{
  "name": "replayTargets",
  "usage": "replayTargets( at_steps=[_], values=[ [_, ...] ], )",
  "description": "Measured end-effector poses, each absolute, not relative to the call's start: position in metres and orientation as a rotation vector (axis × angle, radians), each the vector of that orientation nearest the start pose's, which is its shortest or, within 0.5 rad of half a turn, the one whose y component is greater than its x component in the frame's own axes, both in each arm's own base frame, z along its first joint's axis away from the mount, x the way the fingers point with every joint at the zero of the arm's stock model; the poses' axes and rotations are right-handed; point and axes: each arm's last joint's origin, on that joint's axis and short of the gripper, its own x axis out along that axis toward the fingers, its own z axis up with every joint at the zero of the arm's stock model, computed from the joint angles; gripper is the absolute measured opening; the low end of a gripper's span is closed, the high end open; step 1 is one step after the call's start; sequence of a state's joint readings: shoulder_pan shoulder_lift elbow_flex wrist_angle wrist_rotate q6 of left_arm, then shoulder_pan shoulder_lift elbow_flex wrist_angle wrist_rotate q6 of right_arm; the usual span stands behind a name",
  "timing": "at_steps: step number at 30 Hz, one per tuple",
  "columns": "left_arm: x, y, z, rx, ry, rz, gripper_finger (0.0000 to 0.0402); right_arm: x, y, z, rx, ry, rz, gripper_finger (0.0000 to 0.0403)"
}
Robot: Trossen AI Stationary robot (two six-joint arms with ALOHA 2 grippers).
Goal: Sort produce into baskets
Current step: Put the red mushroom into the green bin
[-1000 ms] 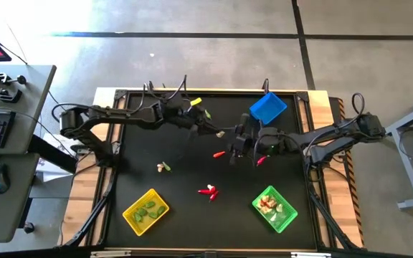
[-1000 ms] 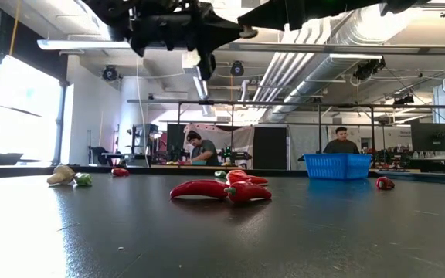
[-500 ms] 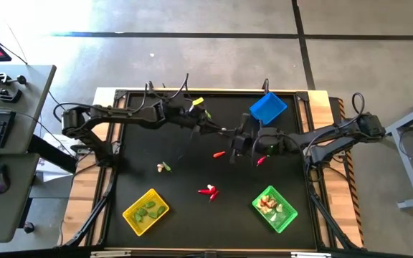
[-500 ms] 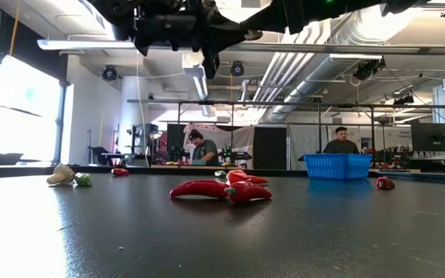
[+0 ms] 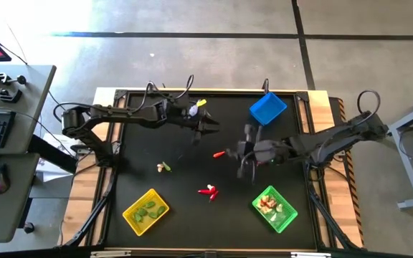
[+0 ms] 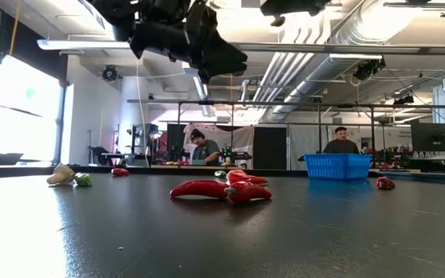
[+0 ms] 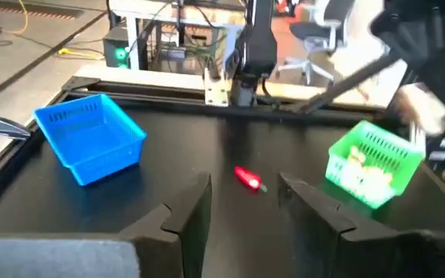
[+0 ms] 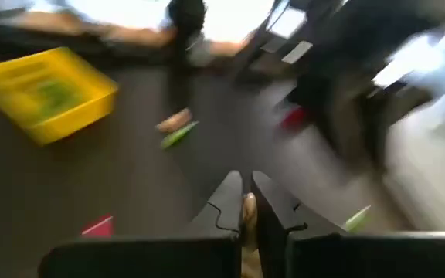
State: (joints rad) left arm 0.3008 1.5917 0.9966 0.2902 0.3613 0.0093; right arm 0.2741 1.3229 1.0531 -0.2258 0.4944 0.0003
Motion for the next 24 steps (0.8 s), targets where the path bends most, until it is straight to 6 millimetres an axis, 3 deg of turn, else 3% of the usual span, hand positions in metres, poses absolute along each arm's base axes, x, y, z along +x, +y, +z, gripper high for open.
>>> replayTargets(
  at_steps=[6,12,18,24],
  values=[
    [0.338,0.084,0.242,0.022,0.386,-0.135,0.0129,0.256,0.097,0.299,0.262,0.791,-0.056,0.0003],
    [0.339,0.071,0.237,0.082,0.424,-0.185,0.0106,0.220,0.134,0.258,0.602,1.117,-0.129,0.0003],
    [0.343,0.059,0.241,0.117,0.382,-0.216,0.0073,0.189,0.160,0.229,0.789,1.282,-0.196,0.0003],
    [0.342,0.050,0.235,0.133,0.353,-0.238,0.0032,0.171,0.170,0.208,0.868,1.335,-0.266,0.0003]
  ],
)
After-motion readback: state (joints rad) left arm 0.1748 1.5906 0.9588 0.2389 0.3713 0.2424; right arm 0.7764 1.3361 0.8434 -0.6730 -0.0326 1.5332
